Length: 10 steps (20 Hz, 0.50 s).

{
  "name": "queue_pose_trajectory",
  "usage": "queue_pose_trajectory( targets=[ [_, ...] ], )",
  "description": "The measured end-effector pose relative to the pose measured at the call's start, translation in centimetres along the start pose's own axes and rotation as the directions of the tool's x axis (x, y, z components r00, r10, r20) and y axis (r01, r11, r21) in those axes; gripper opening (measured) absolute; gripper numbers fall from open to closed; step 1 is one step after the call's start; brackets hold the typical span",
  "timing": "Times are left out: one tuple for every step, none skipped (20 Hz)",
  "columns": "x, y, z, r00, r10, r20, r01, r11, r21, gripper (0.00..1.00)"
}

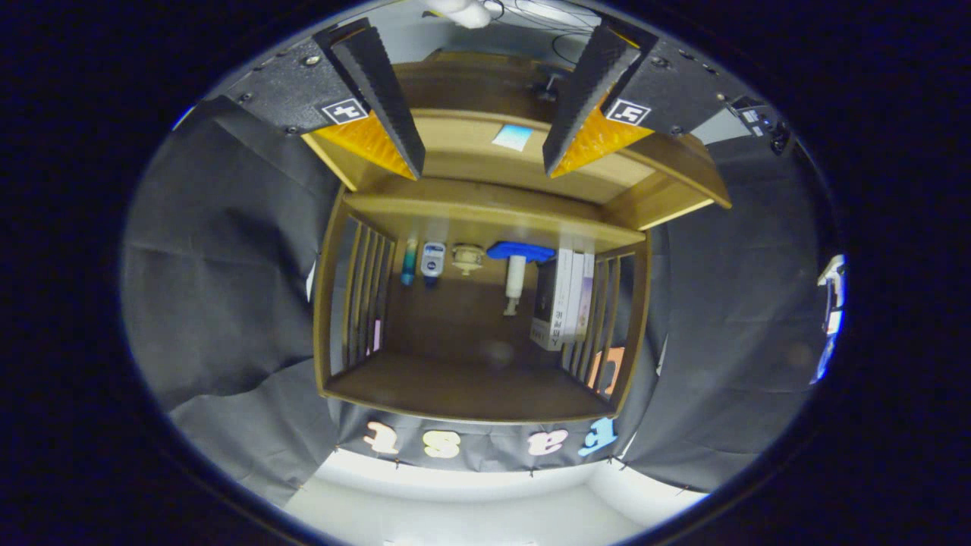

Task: Pull open the drawer, take out the items inside it, and place them on the countertop above the cabinet.

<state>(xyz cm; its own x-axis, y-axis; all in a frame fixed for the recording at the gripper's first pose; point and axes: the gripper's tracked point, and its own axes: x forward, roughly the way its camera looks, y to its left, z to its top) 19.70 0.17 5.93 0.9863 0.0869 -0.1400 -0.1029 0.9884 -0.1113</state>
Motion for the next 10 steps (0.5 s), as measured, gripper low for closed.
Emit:
queue_pose_trajectory(
  targets=[
    [0.9, 0.3, 0.8, 0.999, 0.029, -0.028, -0.028, 0.999, 0.027, 0.99],
    [1.9, 0.5, 1.7, 0.998, 0.045, -0.051, -0.042, 0.997, 0.062, 0.98],
    [3.1, 0.4, 2.2, 0.995, 0.051, -0.085, -0.043, 0.995, 0.094, 0.99],
    [4.5, 0.3, 2.6, 0.992, 0.056, -0.113, -0.043, 0.993, 0.114, 0.99],
    [5.5, 0.4, 2.7, 0.987, 0.057, -0.148, -0.038, 0.991, 0.125, 0.99],
    [6.8, 0.6, 2.8, 0.981, 0.064, -0.184, -0.042, 0.992, 0.122, 0.99],
    [8.1, 0.8, 2.5, 0.972, 0.065, -0.226, -0.04, 0.993, 0.111, 0.99],
    [9.5, 1.0, 2.0, 0.959, 0.071, -0.274, -0.046, 0.994, 0.099, 0.98],
    [10.7, 1.2, 1.5, 0.945, 0.068, -0.32, -0.044, 0.996, 0.083, 0.99],
    [11.9, 1.4, 0.8, 0.926, 0.073, -0.37, -0.048, 0.996, 0.075, 0.99]
  ],
)
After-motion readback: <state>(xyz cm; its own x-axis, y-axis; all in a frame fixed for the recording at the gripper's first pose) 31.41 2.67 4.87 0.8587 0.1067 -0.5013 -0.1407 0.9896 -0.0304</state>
